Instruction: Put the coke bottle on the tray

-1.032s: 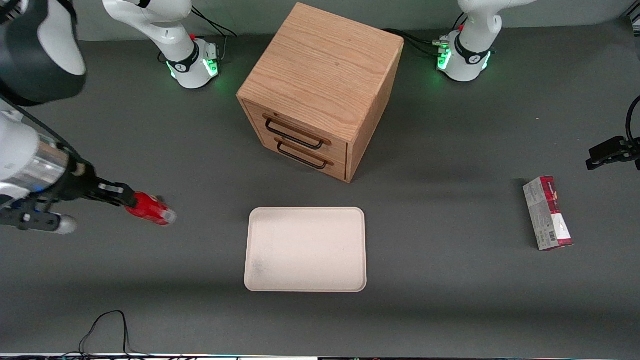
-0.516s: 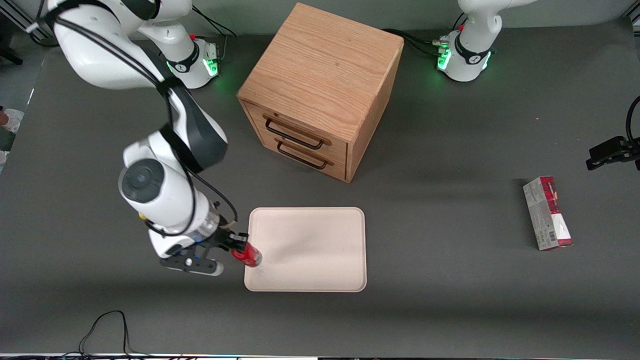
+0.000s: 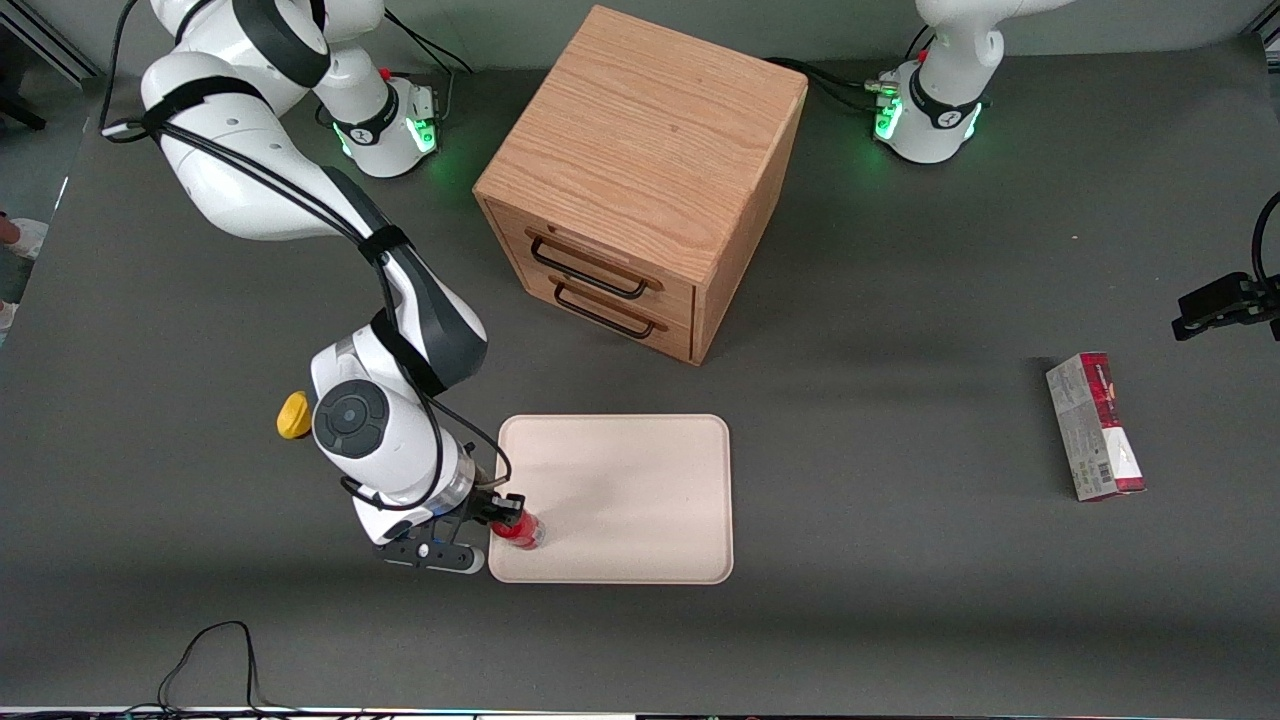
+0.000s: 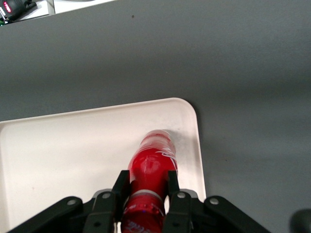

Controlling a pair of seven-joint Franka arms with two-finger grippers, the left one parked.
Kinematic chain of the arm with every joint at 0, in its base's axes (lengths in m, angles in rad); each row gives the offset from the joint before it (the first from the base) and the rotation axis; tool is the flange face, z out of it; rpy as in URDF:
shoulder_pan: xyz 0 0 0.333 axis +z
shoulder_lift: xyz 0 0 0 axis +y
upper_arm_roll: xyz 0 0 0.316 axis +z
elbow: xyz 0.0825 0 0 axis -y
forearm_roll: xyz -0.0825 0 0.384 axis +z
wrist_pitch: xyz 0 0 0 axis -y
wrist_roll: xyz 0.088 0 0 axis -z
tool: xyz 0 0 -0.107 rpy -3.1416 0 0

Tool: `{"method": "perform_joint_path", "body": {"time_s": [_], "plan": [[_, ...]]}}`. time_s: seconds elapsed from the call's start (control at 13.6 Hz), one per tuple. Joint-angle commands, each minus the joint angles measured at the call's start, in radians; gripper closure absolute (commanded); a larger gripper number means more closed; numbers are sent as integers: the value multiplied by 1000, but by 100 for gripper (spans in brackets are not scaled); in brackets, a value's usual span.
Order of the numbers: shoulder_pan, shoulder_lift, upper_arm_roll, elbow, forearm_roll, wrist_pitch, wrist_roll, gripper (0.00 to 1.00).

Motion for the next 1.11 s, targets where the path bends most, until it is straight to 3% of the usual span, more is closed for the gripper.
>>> {"method": "perform_joint_path", "body": {"time_s": [0.0, 0.15, 0.29, 0.59, 0.74, 0.88, 1.03], "plan": [[-1, 2, 9, 6, -35, 19, 10, 3], [0, 2, 9, 5, -79, 21, 28, 0], [17, 0, 3, 14, -81, 21, 27, 0], [62, -75, -100, 14, -64, -2, -16, 0], [65, -167, -150, -31, 13, -99, -130, 0], [135, -321, -338, -131, 193, -188, -323, 0], [146, -487, -474, -251, 299, -324, -569, 0]]}}
